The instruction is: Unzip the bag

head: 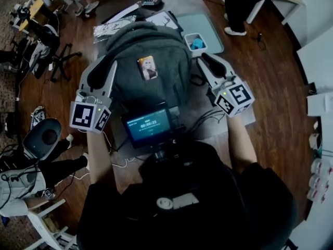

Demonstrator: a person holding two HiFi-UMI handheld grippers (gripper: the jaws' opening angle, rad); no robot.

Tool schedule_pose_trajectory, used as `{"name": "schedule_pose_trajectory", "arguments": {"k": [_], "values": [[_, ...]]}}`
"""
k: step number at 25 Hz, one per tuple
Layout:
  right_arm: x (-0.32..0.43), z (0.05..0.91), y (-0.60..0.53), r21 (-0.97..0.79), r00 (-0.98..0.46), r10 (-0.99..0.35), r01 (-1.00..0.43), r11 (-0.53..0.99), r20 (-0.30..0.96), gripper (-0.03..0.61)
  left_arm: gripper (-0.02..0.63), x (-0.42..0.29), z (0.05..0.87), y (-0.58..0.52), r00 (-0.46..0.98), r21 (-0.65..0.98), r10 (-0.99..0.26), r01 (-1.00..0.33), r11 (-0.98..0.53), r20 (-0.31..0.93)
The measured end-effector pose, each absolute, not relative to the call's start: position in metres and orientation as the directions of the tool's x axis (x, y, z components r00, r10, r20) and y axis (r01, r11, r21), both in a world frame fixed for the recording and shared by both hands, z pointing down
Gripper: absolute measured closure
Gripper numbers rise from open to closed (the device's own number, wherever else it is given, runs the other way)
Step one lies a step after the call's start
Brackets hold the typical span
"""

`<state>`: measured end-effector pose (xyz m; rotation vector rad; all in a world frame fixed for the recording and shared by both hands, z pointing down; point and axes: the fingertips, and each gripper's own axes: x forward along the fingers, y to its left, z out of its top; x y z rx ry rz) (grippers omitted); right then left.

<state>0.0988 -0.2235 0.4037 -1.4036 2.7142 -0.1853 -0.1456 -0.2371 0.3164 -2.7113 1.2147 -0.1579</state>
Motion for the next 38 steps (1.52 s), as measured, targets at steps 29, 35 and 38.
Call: {"name": "schedule_pose_trajectory", "arguments": {"k": [29, 35, 38], "values": [[0.023, 0.354, -0.18, -0.049, -0.754, -0.647, -0.646, 0.762, -0.115, 0.575, 0.614, -0.177, 0.308, -0.171, 0.375, 0.018, -0.917, -0.925, -0.38, -0.133], [0.013, 0.355, -0.174, -0.072, -0.793, -0.595, -0.591, 0.803, -0.131, 0.575, 0.614, -0.169, 0.325, -0.159, 0.305, 0.064, -0.947, -0.948, -0.312, -0.099], [0.011, 0.362, -0.179, -0.105, -0.802, -0.583, -0.573, 0.813, -0.133, 0.575, 0.614, -0.171, 0.334, -0.159, 0.259, 0.087, -0.962, -0.96, -0.266, -0.087]]}}
